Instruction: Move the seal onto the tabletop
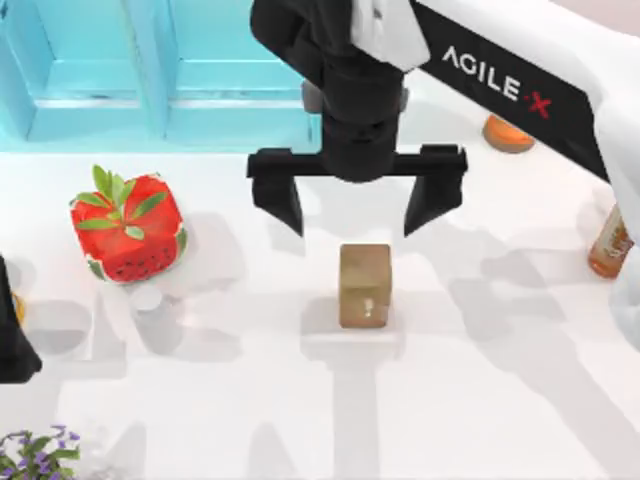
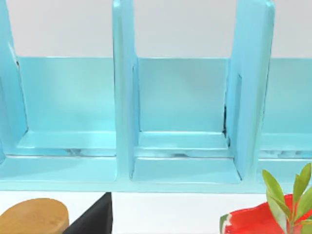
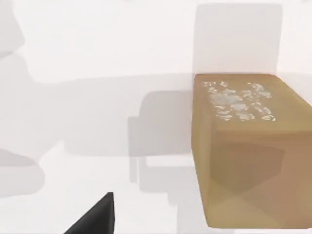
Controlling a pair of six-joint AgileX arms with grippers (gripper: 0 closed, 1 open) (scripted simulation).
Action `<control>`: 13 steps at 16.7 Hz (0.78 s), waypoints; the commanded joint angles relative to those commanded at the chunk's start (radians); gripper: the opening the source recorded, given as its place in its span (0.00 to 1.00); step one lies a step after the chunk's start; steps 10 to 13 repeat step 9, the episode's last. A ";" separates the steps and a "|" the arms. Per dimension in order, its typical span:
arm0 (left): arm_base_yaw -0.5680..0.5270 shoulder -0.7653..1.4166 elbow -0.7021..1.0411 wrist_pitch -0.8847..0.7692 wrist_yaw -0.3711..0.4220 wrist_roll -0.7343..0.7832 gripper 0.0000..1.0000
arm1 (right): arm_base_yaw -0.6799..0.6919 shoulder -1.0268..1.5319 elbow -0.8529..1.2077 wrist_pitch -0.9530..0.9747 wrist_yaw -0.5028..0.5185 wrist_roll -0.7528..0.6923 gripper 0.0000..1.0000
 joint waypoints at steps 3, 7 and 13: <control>0.000 0.000 0.000 0.000 0.000 0.000 1.00 | -0.004 0.024 0.209 -0.173 0.000 -0.001 1.00; 0.000 0.000 0.000 0.000 0.000 0.000 1.00 | -0.011 0.037 0.342 -0.301 0.000 -0.004 1.00; 0.000 0.000 0.000 0.000 0.000 0.000 1.00 | -0.011 0.037 0.349 -0.308 0.000 -0.004 1.00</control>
